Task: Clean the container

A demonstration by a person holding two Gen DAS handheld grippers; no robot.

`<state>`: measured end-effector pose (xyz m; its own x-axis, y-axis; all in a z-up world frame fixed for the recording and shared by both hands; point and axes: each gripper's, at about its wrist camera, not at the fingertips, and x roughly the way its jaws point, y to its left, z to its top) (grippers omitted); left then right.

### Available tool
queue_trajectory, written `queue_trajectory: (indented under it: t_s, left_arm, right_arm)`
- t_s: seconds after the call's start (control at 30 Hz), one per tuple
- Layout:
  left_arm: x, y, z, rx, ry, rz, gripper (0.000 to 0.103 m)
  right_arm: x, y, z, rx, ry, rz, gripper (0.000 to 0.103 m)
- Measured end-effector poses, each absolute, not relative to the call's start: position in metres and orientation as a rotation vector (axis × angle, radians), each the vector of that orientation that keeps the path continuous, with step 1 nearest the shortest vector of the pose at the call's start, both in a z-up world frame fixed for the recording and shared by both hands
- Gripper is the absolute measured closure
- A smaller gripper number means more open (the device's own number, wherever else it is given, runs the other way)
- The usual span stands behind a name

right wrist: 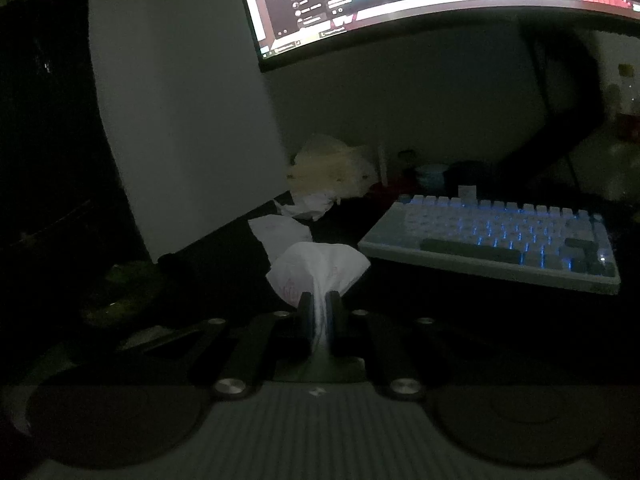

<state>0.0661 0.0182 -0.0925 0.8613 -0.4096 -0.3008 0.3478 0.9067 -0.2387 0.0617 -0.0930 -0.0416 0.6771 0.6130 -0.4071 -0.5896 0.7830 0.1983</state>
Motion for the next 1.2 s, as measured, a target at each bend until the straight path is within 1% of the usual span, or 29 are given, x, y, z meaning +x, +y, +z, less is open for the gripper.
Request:
queue_trajectory:
  t_s: [0.07,0.2,0.33,0.43,0.47,0.5,0.73,0.87,0.93,0.97,1.0,1.13,1.2]
  left_arm:
    - [0.066,0.021,-0.094,-0.197,0.356,-0.405,0.061]
    - [0.067,0.024,-0.097,-0.214,0.352,-0.402,0.057]
    - [0.066,0.025,-0.098,-0.212,0.351,-0.401,0.056]
    - [0.065,0.029,-0.098,-0.210,0.356,-0.384,0.046]
    - [0.065,0.031,-0.099,-0.213,0.359,-0.373,0.039]
    - [0.065,0.033,-0.099,-0.220,0.362,-0.367,0.039]
    - [0.067,0.044,-0.100,-0.277,0.375,-0.381,0.039]
    - [0.068,0.060,-0.096,-0.384,0.372,-0.423,0.045]
    - [0.066,0.068,-0.091,-0.410,0.350,-0.458,0.045]
    - [0.065,0.070,-0.089,-0.406,0.343,-0.452,0.045]
    - [0.065,0.072,-0.089,-0.401,0.344,-0.441,0.042]
    - [0.065,0.070,-0.087,-0.372,0.340,-0.420,0.042]
    - [0.066,0.065,-0.087,-0.337,0.341,-0.418,0.045]
  right_arm:
    - [0.061,-0.092,-0.041,0.049,0.479,0.664,0.094]
    - [0.048,-0.079,-0.038,0.030,0.464,0.734,0.094]
    - [0.039,-0.073,-0.038,0.006,0.445,0.806,0.094]
    - [0.049,-0.087,-0.045,0.015,0.427,0.684,0.094]
    - [0.054,-0.093,-0.047,0.035,0.436,0.640,0.094]
    - [0.058,-0.097,-0.048,0.053,0.447,0.620,0.094]
    - [0.056,-0.077,-0.044,0.007,0.443,0.659,0.094]
    - [0.051,-0.064,-0.041,0.001,0.448,0.734,0.093]
    - [0.054,-0.066,-0.041,0.013,0.458,0.731,0.093]
    - [0.056,-0.068,-0.041,0.022,0.466,0.729,0.093]
    - [0.058,-0.069,-0.042,0.030,0.472,0.726,0.093]
    - [0.064,-0.076,-0.042,0.055,0.493,0.717,0.093]
    - [0.064,-0.076,-0.041,0.047,0.492,0.718,0.093]
